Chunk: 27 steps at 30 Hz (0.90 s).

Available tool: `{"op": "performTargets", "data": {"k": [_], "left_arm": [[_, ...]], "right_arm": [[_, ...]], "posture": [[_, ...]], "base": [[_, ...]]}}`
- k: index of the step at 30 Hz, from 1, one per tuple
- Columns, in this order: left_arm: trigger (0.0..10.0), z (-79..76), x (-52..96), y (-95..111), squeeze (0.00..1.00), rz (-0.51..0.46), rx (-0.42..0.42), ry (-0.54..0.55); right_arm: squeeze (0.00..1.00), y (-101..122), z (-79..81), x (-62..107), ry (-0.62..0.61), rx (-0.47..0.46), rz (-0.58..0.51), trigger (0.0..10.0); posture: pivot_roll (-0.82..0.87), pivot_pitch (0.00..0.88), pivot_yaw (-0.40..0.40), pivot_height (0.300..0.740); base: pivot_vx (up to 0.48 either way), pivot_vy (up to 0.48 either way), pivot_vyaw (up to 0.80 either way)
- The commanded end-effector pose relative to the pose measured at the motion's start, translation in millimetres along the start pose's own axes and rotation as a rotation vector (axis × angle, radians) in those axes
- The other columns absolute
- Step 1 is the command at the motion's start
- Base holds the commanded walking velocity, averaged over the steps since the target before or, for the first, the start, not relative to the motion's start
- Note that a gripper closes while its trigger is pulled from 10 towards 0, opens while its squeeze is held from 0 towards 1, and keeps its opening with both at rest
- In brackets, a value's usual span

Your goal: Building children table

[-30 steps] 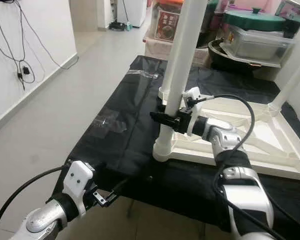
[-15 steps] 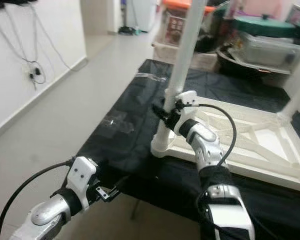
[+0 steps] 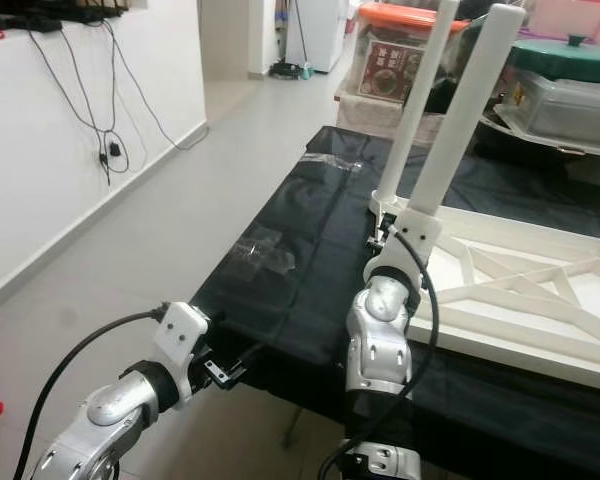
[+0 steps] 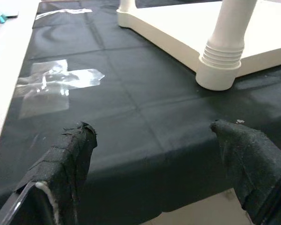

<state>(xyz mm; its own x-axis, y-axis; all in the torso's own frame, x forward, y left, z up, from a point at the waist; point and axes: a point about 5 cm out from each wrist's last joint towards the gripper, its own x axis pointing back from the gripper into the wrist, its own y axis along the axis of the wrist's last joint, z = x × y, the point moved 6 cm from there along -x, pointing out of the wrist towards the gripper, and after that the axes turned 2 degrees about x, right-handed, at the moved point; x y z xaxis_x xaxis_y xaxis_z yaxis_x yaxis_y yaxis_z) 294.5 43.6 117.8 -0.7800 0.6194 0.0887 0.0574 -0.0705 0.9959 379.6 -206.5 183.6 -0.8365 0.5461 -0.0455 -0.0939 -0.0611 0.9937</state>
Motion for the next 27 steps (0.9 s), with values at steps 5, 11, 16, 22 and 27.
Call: {"op": "performTargets", "data": {"k": [5,11,16,22,27], "left_arm": [[10.0,-7.7,-9.6,-6,0.0,0.006,-0.002,-0.035],[10.0,-12.5,-17.7,-13,0.0,0.016,0.009,-0.069],[10.0,-14.9,-22.2,-18,0.0,0.023,0.012,-0.086],[10.0,-16.4,-27.8,-22,0.0,0.021,0.004,-0.102],[10.0,-16.7,-28.4,-26,0.0,0.021,-0.002,-0.111]], "right_arm": [[1.0,-27,42.0,19.4,0.213,-0.106,0.069,10.0],[0.0,-27,1.8,-4.3,0.349,-0.044,0.046,10.0],[0.0,-11,10.4,-8.9,0.656,-0.078,0.03,10.0],[0.0,13,33.4,2.0,1.128,-0.06,0.06,10.0],[0.0,16,50.4,25.3,1.44,-0.023,0.1,10.0]], "posture": [[0.08,0.0,-0.062,0.74],[0.06,0.0,-0.061,0.74],[0.05,0.0,-0.058,0.74],[0.06,0.0,-0.064,0.74],[0.09,0.0,-0.076,0.74]], "base": [[0.0,0.0,0.0],[0.0,0.0,0.0],[0.0,0.0,0.0],[0.0,0.0,0.0],[0.0,0.0,0.0]]}}
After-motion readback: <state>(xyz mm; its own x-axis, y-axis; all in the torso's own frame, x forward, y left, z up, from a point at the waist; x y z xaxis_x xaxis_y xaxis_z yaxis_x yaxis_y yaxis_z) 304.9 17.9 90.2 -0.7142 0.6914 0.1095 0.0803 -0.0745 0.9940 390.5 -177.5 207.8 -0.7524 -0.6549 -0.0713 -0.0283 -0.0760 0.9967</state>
